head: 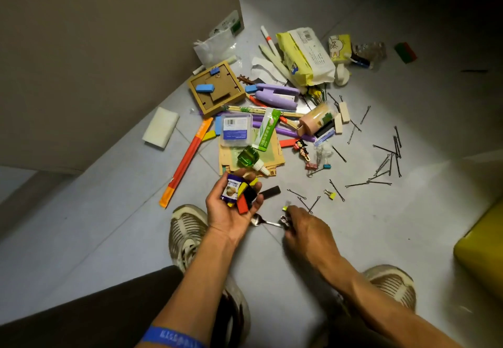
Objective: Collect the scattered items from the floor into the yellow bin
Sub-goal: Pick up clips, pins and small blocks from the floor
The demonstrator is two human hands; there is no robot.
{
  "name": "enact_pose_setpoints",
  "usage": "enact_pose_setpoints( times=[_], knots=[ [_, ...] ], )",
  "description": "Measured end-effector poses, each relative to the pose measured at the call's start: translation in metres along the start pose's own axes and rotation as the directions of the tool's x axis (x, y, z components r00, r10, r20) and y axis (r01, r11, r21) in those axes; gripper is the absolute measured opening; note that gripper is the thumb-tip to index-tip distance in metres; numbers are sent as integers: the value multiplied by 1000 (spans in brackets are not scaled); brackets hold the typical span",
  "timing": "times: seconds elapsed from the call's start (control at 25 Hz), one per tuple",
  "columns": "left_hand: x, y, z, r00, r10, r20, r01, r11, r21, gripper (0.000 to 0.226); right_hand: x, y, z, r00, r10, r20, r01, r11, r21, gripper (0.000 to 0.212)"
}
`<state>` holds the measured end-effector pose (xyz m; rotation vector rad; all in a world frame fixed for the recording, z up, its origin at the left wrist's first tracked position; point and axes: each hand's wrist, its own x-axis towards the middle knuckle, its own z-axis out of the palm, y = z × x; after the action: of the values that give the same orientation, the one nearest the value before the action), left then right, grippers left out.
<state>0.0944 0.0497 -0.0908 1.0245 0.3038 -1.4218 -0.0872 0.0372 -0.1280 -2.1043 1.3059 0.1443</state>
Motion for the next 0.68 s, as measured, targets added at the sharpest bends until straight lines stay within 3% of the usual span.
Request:
enact_pose_setpoints(
  times=[0.08, 0.12, 0.2, 0.28, 0.32, 0.4, 0.48, 0.56, 0.68],
  knots=[
    [-4, 2, -4, 998, -12, -55, 14, 999, 33, 34, 6, -3, -20, 986, 130, -101, -95, 951, 295, 10],
    [-3, 1, -4, 997, -23, -74, 26, 999, 42, 34, 10, -12, -33, 976, 136, -170, -51, 903, 426, 9],
    [0, -5, -2, 994, -45, -104, 49, 998, 43, 35, 16, -38, -57, 971, -20, -236, 154, 811, 564, 9],
    [3, -12, -2, 992, -40, -116, 41, 999, 5, 36, 17, -56, -65, 947, -215, -240, 307, 826, 472, 22],
    [4, -13, -3, 994, -36, -102, 33, 999, -38, 36, 16, -55, -62, 933, -242, -265, 335, 851, 404, 26],
    [5, -11, -6, 996, -38, -75, 30, 994, -105, 37, 15, -40, -53, 947, -198, -251, 267, 922, 279, 25],
    [5, -7, -13, 998, -34, -61, 28, 994, -108, 32, 10, -24, -32, 964, -251, -84, 250, 968, -28, 21],
    [6, -5, -20, 998, -34, -53, 28, 992, -121, 32, 5, -19, -10, 953, -287, 96, 302, 894, -332, 10],
    [9, -8, -24, 996, -43, -80, 32, 989, -141, 34, 8, -19, 9, 934, -332, 130, 355, 833, -426, 15]
  ],
)
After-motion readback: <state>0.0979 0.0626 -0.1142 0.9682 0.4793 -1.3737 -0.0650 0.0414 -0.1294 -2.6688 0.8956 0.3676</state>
